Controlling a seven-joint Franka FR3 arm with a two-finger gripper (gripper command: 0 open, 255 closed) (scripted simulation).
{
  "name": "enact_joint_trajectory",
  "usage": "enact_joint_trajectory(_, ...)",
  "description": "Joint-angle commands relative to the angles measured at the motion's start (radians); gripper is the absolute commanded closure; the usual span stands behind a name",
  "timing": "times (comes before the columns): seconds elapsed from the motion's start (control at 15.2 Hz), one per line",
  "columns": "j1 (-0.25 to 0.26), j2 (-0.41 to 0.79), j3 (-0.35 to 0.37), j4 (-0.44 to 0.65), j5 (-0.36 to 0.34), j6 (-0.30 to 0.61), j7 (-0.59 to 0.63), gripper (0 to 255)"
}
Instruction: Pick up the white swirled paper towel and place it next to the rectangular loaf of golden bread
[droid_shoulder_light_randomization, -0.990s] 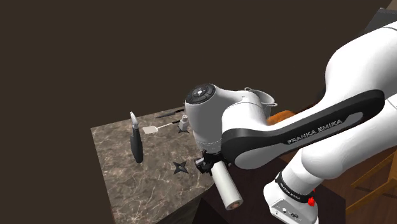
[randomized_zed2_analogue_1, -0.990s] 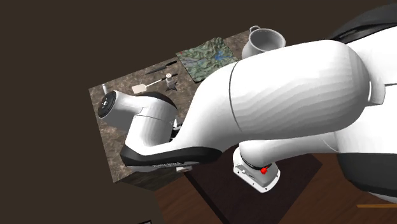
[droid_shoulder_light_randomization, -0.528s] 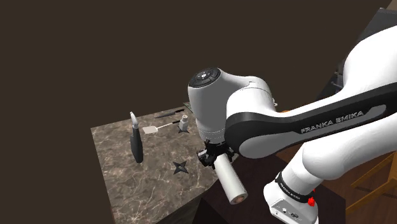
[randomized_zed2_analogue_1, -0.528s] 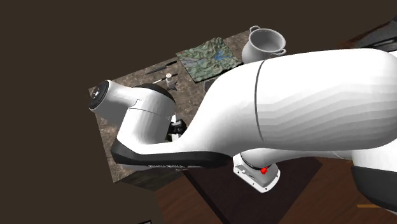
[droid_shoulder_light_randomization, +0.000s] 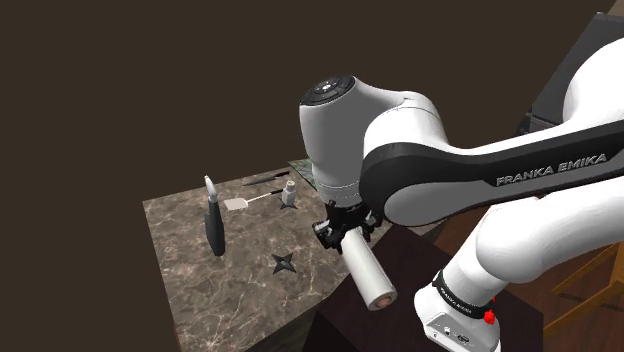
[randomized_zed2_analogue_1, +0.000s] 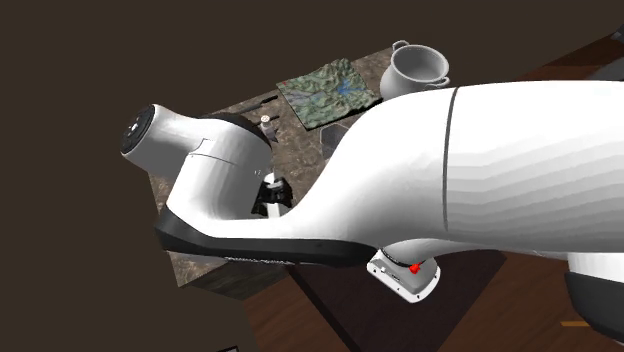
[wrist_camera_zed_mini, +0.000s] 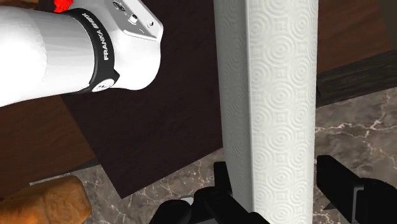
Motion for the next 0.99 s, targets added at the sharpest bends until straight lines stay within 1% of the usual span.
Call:
enact_joint_trajectory(0.0,0.001,-0.026,-0.028,-0.014,-0.007,-0.010,-0.030,255)
enact_joint_trajectory(0.26,-0.013,-0.097,-0.122,-0.096,-0.046,0.007,-0.138,255)
enact_joint_trajectory(0.46,-0.036,-0.136,-0.188,-0.147,-0.088,0.025,-0.215,255)
enact_joint_trajectory(0.66,-0.069,-0.163,-0.253,-0.189,-0.139,0.050,-0.290,255)
enact_joint_trajectory(0.92,-0.127,-0.179,-0.336,-0.227,-0.216,0.091,-0.386,255)
